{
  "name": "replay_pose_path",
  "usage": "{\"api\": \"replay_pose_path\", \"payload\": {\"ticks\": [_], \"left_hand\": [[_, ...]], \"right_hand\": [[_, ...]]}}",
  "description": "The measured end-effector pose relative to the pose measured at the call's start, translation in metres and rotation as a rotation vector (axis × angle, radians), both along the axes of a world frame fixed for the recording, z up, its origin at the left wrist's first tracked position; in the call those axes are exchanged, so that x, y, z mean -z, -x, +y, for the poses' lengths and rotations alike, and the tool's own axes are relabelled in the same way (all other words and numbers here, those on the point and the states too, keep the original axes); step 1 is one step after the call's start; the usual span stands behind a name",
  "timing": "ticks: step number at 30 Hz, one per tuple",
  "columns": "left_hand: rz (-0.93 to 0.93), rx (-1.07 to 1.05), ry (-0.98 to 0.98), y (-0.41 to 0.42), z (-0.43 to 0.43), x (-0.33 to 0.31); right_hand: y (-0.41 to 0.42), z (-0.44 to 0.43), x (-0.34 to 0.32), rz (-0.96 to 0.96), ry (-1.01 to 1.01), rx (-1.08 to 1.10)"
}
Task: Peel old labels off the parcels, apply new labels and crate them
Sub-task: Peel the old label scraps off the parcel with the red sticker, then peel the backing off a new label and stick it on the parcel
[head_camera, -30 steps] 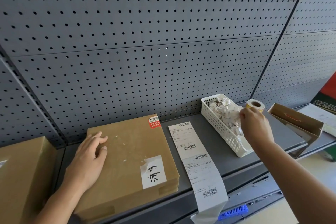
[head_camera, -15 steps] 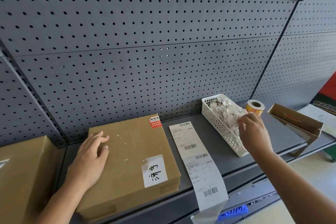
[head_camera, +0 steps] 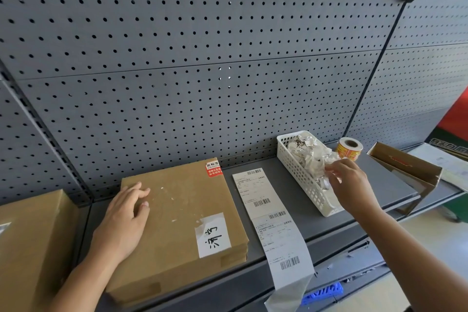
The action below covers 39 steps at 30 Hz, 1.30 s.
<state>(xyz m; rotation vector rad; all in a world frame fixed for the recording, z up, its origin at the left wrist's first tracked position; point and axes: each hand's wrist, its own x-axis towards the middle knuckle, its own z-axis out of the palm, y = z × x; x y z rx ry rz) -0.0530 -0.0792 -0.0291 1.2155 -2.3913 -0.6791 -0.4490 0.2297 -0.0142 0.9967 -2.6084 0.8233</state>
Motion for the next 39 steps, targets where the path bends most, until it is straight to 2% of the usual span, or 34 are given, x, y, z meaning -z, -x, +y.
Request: {"api": "replay_pose_path", "payload": {"ticks": [8,13,20,30,33,39], "left_hand": [[0.004,0.003,0.003,0.0,0.001,-0.002],[0.003,-0.004,-0.001,0.001,0.003,-0.003],[-0.001,-0.002,-0.008,0.001,0.003,-0.004],[-0.004,-0.002,0.002,0.001,0.004,-0.004],[0.0,0.0,0.003,0.001,0.003,-0.005],[0.001,0.001,0.005,0.0,0.003,-0.004]], "right_hand": [[-0.009,0.008,-0.01,-0.092,0.094,-0.029],[-0.012,0.01,-0.015,0.031,0.142,-0.012],[-0.013,0.011,-0.024,0.123,0.041,0.047],[-0.012,0.011,-0.026,-0.011,-0.066,0.115],[-0.012,0.012,-0.028,-0.026,-0.042,0.114],[-0.025,0.018,-0.037,0.111,-0.034,0.194]]}}
